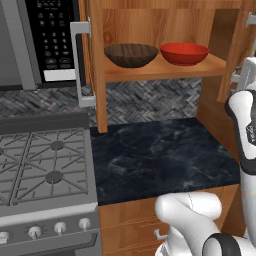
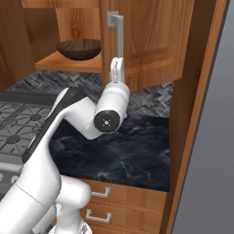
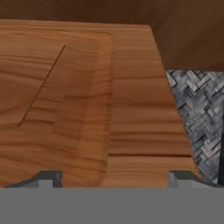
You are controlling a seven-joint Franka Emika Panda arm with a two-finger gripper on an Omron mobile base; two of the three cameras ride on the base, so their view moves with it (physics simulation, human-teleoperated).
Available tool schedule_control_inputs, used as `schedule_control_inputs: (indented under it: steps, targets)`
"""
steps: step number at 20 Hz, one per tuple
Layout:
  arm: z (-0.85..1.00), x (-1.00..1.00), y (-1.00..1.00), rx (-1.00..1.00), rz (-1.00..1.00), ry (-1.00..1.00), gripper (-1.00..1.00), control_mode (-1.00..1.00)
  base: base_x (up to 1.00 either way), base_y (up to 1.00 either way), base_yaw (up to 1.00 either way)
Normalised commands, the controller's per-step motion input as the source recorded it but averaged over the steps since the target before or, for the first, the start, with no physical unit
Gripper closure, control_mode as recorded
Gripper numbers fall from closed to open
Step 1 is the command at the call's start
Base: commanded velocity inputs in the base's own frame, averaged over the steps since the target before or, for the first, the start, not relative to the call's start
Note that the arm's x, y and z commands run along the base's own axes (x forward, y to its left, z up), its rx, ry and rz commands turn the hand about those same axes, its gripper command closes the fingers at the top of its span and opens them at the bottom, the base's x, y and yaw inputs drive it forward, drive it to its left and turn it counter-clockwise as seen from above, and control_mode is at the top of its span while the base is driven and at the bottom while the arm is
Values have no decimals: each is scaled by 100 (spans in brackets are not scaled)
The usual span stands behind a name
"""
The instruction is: Open the cabinet. Pick the bowls from the counter and place them in the cabinet. Then close the cabinet.
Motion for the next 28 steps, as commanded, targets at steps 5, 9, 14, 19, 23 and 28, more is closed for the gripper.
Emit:
schedule_control_inputs:
  steps: [5,9,14,19,23,28]
  targets:
    - [-19,100,63,0,14,14,-100,-100,0,0,0]
    - [-14,100,49,0,14,17,-100,-100,0,0,0]
    - [-16,100,39,0,14,22,-100,-100,0,0,0]
    - [-16,99,33,0,13,18,-100,-100,0,0,0]
    - [-8,97,22,0,11,14,-100,-100,0,0,0]
    - [-7,96,14,0,9,14,-100,-100,0,0,0]
